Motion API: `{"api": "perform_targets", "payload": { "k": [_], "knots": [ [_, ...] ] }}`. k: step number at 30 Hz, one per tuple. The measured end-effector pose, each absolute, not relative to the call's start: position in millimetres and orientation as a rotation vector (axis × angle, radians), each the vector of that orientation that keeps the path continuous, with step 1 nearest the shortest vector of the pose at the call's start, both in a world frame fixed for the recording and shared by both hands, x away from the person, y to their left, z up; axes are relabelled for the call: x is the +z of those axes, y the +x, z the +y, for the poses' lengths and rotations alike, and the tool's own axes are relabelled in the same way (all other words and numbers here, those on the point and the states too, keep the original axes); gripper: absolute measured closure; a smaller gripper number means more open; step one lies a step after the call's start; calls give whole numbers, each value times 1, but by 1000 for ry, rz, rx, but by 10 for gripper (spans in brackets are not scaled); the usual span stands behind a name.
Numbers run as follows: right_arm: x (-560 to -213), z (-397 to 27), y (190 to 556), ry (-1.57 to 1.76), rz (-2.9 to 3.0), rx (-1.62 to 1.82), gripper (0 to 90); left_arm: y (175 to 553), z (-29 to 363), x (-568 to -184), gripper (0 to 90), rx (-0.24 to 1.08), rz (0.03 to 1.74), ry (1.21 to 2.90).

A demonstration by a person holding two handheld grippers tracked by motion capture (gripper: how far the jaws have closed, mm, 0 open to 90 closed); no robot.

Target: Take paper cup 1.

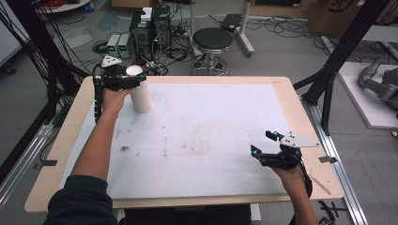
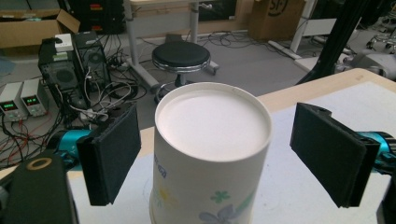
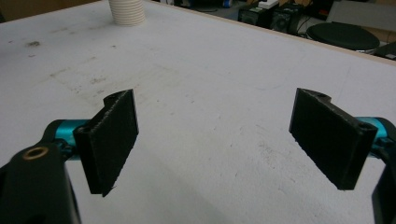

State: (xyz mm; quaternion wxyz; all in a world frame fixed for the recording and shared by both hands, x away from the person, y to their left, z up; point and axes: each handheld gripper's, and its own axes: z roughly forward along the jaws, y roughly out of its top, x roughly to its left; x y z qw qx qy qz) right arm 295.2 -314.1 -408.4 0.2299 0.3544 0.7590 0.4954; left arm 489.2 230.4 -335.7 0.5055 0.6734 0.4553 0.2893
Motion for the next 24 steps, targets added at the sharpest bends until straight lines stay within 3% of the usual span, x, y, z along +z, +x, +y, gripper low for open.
{"api": "perform_targets", "payload": {
  "k": [4,7,9,24],
  "knots": [
    [-409,-314,296,976,2089,1365,160,493,230,-340,165,699,1118,1638],
    [-409,-315,296,979,2091,1362,159,495,231,-342,215,691,1116,1648],
    [-410,-316,295,979,2090,1360,160,495,232,-342,322,680,1108,1636],
    [-409,-314,295,982,2095,1361,160,482,236,-311,340,708,1028,1562]
  ]
}}
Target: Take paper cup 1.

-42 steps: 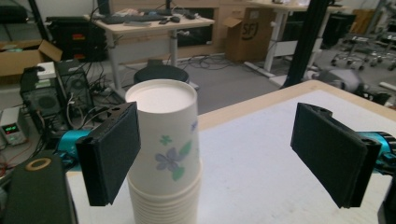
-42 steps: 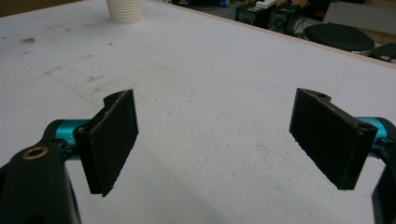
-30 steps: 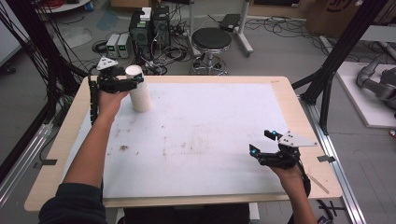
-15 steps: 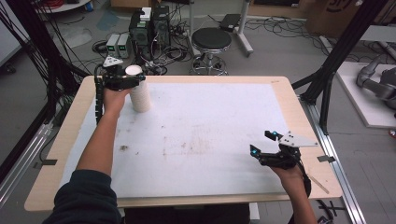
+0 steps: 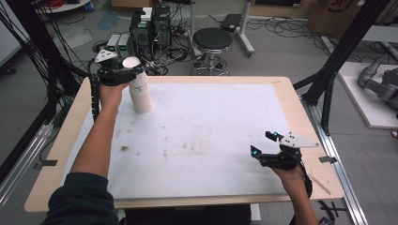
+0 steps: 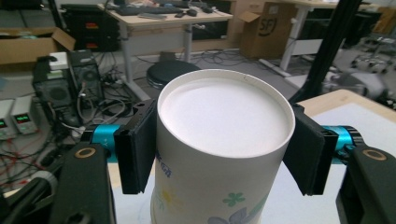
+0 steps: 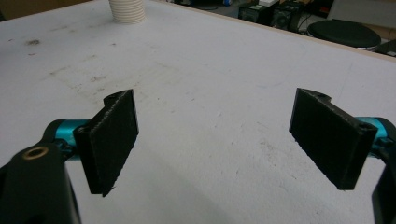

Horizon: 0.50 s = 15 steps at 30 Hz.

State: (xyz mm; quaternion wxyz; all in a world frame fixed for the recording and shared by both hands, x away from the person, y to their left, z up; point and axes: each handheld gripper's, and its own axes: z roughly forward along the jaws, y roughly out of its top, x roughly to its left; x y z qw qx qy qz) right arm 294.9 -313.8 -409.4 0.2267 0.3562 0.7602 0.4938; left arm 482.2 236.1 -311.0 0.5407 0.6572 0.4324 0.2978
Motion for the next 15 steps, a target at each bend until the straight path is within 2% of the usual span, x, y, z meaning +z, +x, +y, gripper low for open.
{"api": "perform_targets", "payload": {
  "k": [15],
  "knots": [
    [-409,-313,295,974,2090,1357,160,439,247,-259,356,784,884,1419]
  ]
}}
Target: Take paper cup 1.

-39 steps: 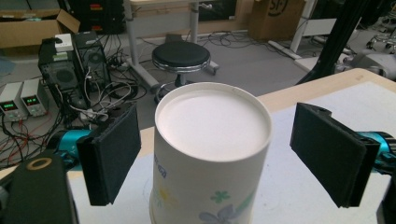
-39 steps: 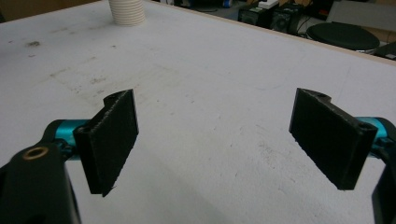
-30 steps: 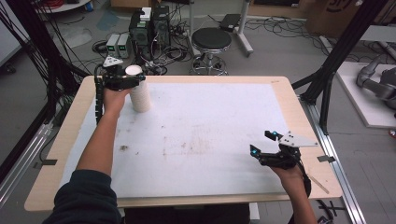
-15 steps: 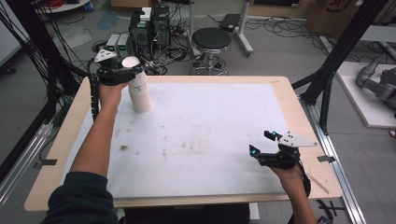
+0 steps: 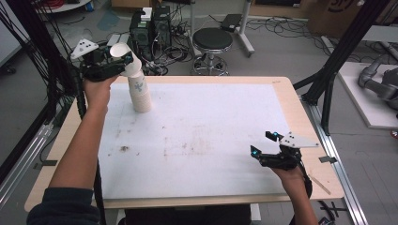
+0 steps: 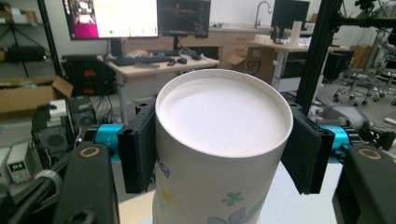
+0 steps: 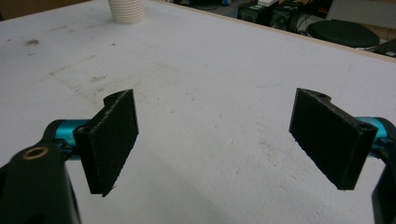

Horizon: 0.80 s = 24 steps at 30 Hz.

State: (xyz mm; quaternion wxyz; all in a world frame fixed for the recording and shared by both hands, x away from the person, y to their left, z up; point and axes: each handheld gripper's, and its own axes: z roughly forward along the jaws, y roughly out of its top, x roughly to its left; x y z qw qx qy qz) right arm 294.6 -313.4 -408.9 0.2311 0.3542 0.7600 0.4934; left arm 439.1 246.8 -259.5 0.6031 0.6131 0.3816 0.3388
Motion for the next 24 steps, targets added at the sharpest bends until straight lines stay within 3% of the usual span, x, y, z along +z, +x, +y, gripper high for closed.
{"api": "perform_targets", "payload": {
  "k": [12,24],
  "knots": [
    [-402,-316,289,971,2075,1384,159,406,247,-245,359,761,798,1428],
    [-403,-310,290,925,2106,1383,159,375,224,-275,359,595,717,1492]
  ]
}}
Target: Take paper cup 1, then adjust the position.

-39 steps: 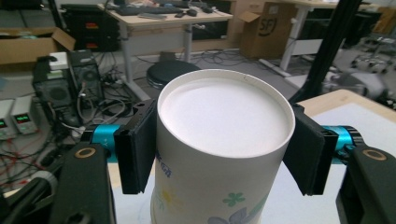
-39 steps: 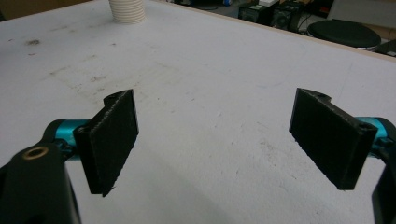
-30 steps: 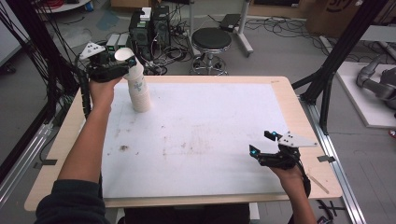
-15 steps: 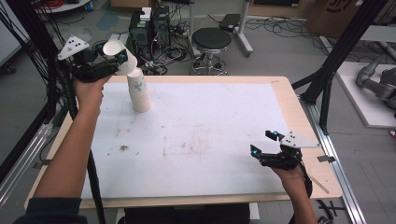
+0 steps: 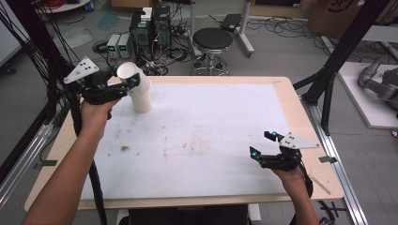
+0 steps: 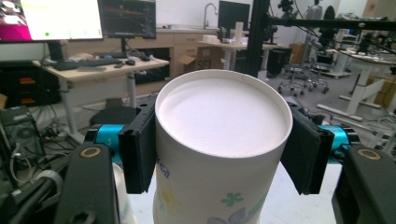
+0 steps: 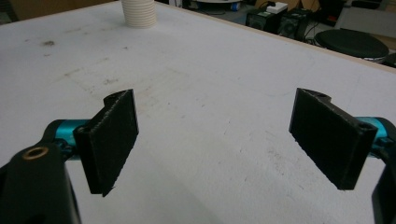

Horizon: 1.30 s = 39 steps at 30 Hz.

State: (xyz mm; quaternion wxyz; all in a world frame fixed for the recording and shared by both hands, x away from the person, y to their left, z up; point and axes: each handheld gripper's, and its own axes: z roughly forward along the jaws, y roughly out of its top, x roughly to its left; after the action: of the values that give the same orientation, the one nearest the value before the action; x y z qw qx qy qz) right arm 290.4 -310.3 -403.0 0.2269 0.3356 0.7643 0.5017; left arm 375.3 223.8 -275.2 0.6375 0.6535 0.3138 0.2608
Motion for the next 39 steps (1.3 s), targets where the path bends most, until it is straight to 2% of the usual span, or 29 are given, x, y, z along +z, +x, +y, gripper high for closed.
{"api": "perform_targets", "payload": {
  "k": [13,28,39],
  "knots": [
    [-404,-307,291,921,2116,1380,160,364,193,-302,359,520,615,1565],
    [-406,-298,297,903,2170,1402,165,354,184,-331,358,467,592,1611],
    [-403,-273,310,827,2265,1407,164,342,177,-342,358,429,581,1621]
  ]
}}
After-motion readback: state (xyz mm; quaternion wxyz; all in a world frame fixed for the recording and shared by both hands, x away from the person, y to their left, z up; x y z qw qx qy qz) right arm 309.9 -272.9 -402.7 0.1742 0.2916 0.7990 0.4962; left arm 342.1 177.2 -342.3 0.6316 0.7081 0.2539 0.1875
